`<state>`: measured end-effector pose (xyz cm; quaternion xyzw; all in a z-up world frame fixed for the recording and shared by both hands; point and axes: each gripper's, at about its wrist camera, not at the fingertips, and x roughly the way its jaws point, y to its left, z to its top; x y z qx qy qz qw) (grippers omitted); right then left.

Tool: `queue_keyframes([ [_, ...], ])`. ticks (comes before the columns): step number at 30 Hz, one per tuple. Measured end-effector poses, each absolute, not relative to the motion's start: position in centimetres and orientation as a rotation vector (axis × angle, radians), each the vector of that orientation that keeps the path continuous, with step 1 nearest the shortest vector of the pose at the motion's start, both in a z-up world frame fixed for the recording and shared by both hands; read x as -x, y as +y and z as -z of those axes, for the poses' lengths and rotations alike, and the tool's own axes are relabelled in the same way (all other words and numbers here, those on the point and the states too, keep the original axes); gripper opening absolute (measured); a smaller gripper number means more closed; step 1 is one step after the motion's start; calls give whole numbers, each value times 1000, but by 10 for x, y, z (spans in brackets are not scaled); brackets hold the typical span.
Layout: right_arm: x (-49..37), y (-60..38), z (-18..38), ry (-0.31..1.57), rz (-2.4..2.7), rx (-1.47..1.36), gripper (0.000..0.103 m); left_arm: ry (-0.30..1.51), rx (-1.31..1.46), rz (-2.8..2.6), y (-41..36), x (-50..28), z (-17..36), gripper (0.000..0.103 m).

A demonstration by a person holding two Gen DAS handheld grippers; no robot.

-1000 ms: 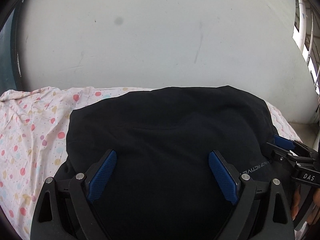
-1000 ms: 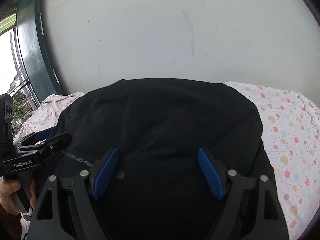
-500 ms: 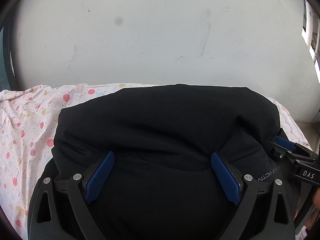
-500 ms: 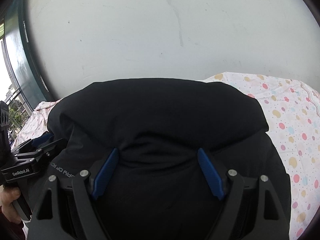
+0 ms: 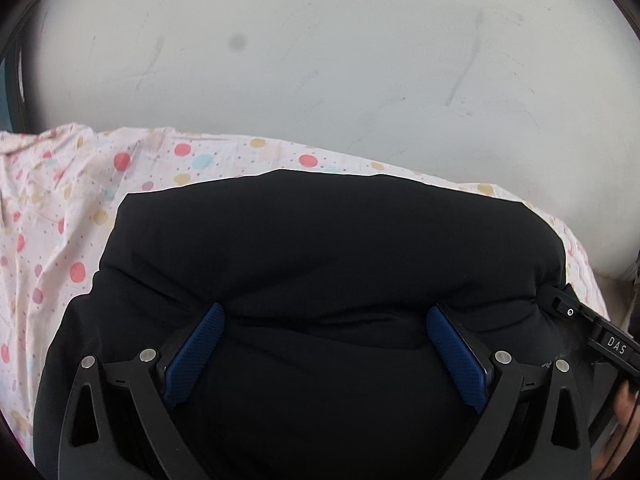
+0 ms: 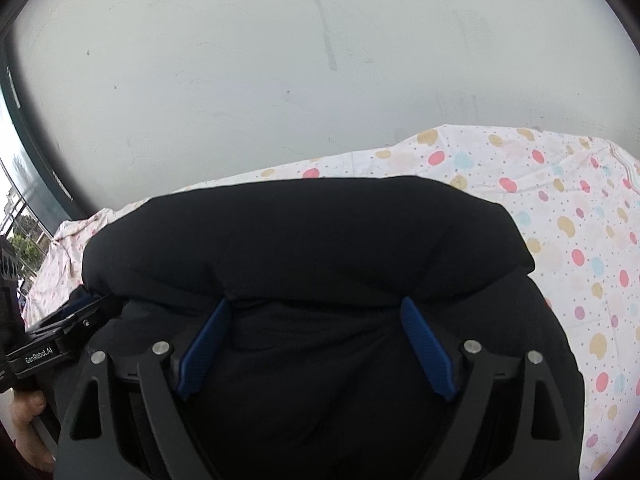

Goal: Fold large clothes
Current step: 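Press the rolled jacket bundle flat with both open tools, then release the bundle and pull both tools back from it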

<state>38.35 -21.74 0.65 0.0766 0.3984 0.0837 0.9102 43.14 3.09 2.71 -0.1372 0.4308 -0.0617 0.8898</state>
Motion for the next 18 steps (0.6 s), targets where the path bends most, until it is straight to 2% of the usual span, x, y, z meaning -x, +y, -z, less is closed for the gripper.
queue_keyframes([
  [11, -407, -262, -9, 872, -78, -268, 87, 1038, 370, -19, 96, -449, -29, 100],
  [18, -368, -273, -34, 825, -37, -210, 87, 909, 357, -54, 126, -404, -57, 100],
])
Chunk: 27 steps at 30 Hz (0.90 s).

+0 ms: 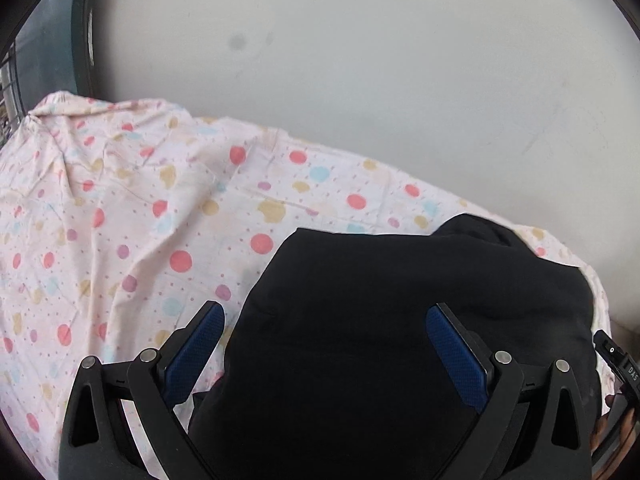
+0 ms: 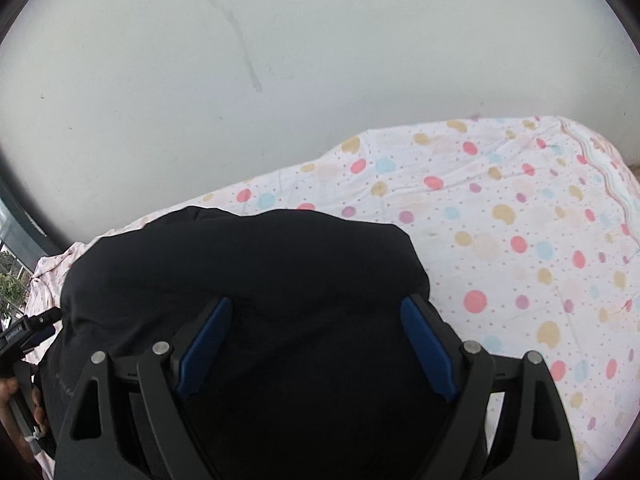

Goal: Fold large clothes
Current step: 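Release the bundle and pull both tools back from it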

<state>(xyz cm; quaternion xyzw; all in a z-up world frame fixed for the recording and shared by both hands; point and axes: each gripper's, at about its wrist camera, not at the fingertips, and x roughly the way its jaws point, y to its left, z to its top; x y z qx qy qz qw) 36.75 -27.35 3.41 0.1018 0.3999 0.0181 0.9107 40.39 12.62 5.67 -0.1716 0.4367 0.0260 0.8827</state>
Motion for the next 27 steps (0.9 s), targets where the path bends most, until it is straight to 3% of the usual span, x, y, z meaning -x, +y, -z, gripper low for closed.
queue_keyframes([
  [5, -322, -249, -51, 768, -127, -163, 87, 812, 306, 90, 87, -359, -74, 100],
  [11, -281, -223, -30, 795, -211, -89, 87, 844, 247, 159, 60, -338, -52, 100],
  [27, -213, -333, -22, 818, 37, -117, 87, 833, 323, -51, 173, -242, -42, 100],
])
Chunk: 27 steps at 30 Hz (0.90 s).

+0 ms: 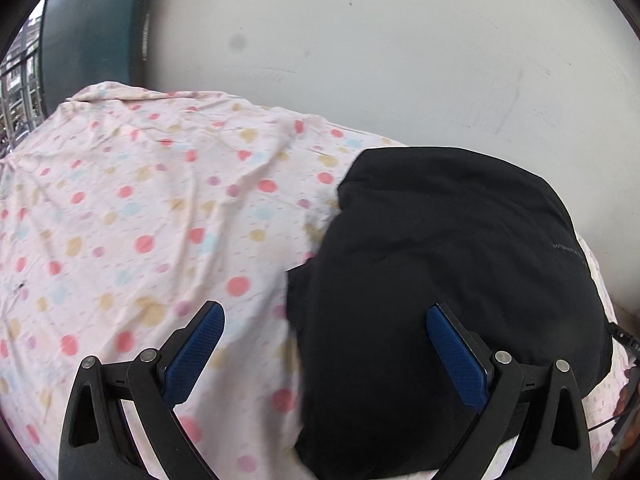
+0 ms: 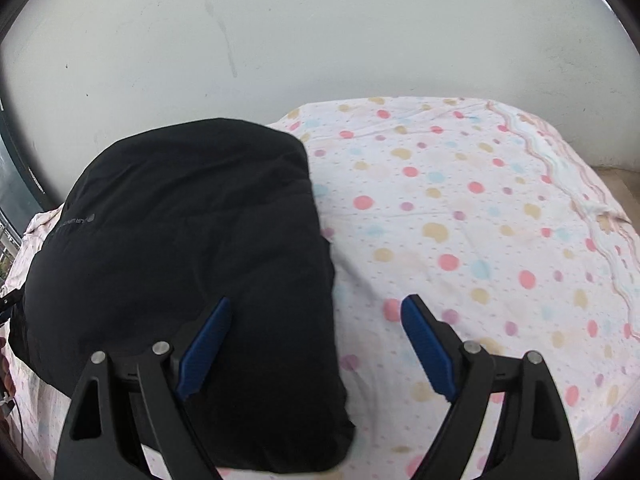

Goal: Fold large clothes

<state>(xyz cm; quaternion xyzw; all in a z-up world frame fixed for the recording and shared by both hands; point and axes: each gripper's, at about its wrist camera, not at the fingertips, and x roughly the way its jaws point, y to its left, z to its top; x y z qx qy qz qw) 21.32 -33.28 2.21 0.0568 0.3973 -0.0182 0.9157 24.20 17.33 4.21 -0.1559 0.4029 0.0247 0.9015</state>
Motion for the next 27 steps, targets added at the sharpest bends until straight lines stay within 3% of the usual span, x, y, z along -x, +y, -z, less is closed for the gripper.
queue_keyframes([
  [9, -135, -288, -52, 744, -43, -44, 87, 721, 236, -24, 124, -152, -76, 100],
  [19, -38, -228, -25, 738, 9, 43, 87, 707, 109, 51, 42, -80, -65, 100],
  [27, 2, -205, -17, 710, -5, 58, 87, 655, 100, 2, 19, -49, -69, 100],
])
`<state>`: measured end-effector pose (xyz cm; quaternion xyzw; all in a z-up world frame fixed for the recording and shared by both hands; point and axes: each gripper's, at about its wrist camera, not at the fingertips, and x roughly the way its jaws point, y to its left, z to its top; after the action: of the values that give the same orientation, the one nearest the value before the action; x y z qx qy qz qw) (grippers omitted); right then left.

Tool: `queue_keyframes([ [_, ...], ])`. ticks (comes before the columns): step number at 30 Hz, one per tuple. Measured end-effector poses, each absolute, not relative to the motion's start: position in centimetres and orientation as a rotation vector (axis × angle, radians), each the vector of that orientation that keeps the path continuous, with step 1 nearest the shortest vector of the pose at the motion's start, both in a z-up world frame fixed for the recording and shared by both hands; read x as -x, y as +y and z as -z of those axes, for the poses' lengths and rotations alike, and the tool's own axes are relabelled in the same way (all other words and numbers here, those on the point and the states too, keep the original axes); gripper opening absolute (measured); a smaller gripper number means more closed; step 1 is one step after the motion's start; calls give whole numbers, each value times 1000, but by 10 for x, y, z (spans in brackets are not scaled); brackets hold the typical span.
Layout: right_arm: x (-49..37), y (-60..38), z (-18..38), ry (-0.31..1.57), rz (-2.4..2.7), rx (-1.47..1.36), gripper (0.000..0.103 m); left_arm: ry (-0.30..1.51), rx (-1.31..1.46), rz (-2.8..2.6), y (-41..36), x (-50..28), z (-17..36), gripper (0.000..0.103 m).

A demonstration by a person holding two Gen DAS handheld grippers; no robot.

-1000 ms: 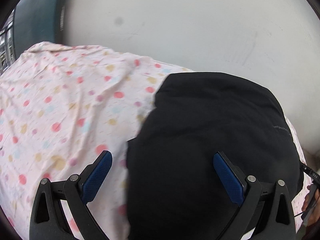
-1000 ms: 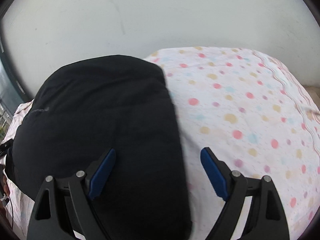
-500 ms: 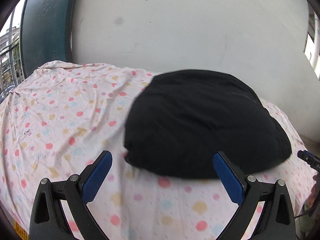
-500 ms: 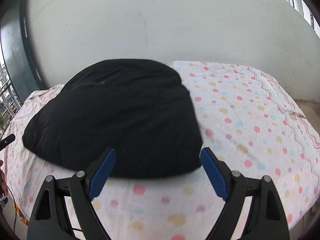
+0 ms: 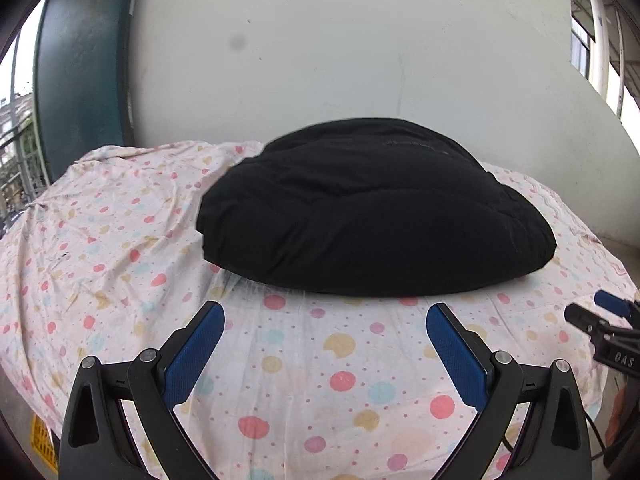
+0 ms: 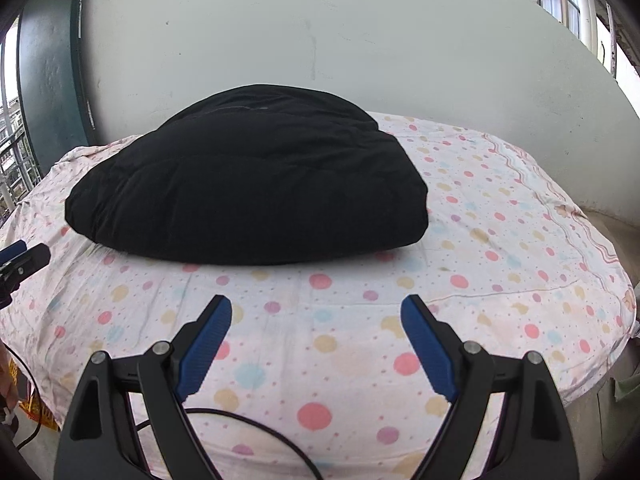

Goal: Fold large clothes

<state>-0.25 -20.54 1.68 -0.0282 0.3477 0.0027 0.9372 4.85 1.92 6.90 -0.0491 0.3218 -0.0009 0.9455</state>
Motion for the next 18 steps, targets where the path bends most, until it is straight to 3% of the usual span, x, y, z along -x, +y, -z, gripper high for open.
queue_keyframes([
  [18, 9, -183, -4, 717, -55, 49, 87, 658, 35, -79, 4, -41, -62, 100],
])
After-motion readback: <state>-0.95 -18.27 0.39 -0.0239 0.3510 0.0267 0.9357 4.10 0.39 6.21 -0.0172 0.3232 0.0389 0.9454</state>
